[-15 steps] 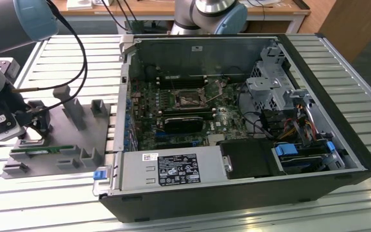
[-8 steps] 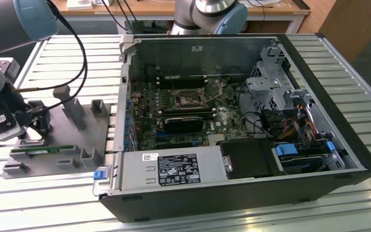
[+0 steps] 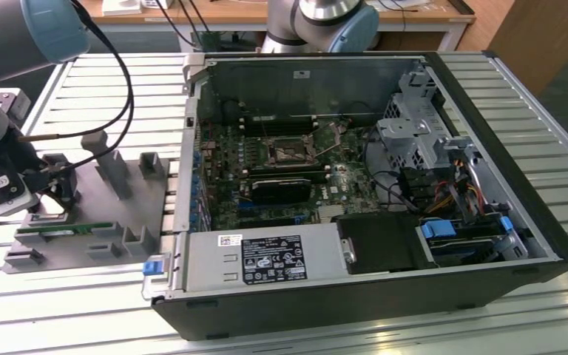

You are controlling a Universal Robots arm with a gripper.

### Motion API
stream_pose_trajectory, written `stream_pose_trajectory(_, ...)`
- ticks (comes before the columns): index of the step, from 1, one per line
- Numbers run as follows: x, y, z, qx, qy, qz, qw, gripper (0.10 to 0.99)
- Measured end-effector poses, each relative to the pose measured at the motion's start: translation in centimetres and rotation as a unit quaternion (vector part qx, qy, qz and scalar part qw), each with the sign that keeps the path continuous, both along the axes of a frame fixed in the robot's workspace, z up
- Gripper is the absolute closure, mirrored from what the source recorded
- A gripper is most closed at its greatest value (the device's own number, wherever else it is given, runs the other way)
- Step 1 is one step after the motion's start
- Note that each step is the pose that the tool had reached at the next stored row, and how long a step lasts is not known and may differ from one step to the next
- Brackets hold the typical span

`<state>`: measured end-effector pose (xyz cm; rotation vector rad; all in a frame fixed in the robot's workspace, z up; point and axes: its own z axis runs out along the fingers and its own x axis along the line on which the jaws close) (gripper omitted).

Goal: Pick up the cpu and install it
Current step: 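Pick up the cpu and move it towards the insertion slot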

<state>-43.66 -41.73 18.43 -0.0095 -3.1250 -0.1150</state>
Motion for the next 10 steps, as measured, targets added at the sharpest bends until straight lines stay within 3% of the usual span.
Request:
stream_pose_trajectory(3, 0.01, 0.01, -0.02, 0.0002, -0.0002, 0.000, 1.0000, 0.541)
stream_pose_trajectory(4, 0.00, 0.01, -0.02, 0.0001, -0.0002, 0.000, 1.0000, 0.478)
stream_pose_trajectory(10, 0.00, 0.11, 0.01, 0.0000, 0.0000, 0.000, 1.0000, 0.478)
